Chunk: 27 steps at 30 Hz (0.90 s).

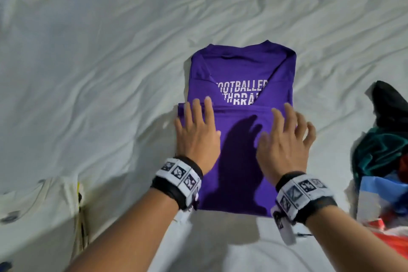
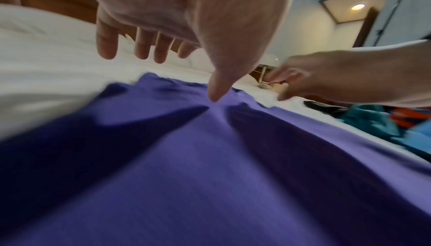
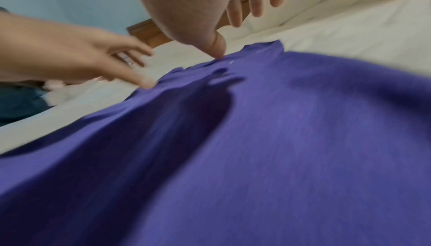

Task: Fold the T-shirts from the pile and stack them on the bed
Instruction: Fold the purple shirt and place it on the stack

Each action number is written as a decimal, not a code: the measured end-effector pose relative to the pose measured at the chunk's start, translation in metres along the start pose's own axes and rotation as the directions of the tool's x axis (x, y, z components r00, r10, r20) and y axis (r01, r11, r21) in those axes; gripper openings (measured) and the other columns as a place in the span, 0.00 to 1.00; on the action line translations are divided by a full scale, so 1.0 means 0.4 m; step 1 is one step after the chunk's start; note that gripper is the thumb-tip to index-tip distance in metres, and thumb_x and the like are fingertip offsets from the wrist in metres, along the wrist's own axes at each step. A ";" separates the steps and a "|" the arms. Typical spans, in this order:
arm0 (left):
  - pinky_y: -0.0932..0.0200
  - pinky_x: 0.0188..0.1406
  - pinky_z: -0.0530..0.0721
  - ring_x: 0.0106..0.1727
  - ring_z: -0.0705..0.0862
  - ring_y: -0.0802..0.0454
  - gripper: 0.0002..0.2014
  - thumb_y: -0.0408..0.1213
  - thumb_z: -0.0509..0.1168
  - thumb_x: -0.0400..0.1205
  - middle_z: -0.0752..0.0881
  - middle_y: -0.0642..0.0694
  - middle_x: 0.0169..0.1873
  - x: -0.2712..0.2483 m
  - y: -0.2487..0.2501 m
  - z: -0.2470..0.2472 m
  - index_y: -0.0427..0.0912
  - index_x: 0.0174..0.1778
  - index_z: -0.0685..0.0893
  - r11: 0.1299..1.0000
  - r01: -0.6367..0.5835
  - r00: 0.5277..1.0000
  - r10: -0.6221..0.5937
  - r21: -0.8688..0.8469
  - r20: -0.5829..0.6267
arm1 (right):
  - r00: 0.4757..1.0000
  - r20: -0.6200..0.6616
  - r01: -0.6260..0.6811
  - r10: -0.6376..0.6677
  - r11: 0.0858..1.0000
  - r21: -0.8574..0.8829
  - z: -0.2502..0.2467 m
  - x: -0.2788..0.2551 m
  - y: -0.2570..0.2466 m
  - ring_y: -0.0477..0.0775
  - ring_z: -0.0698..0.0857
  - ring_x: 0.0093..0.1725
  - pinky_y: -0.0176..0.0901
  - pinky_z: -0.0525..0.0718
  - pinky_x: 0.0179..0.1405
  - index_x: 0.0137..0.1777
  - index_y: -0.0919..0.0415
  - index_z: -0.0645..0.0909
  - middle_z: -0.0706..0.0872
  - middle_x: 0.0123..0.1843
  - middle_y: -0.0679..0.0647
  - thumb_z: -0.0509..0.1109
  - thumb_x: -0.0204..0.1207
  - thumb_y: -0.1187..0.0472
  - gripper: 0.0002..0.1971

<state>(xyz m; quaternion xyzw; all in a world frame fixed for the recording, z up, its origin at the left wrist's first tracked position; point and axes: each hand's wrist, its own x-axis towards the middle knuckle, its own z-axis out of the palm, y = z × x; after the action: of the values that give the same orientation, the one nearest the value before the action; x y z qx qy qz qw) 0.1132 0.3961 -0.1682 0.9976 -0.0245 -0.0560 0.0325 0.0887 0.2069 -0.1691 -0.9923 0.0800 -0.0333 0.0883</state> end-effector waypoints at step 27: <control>0.37 0.50 0.80 0.51 0.83 0.32 0.08 0.41 0.62 0.89 0.87 0.39 0.48 0.060 -0.142 0.076 0.39 0.51 0.80 0.804 0.292 0.926 -0.373 -0.519 -0.056 | 0.779 0.078 -0.606 0.622 0.714 0.351 0.077 0.059 0.123 0.60 0.79 0.64 0.59 0.63 0.66 0.56 0.51 0.81 0.86 0.56 0.54 0.68 0.83 0.56 0.05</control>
<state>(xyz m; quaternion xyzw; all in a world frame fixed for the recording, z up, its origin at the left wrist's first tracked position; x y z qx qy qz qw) 0.1360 0.4498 -0.2050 0.9444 0.1692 0.0127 0.2817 0.1069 0.1604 -0.2070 -0.8750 0.3992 -0.0388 0.2712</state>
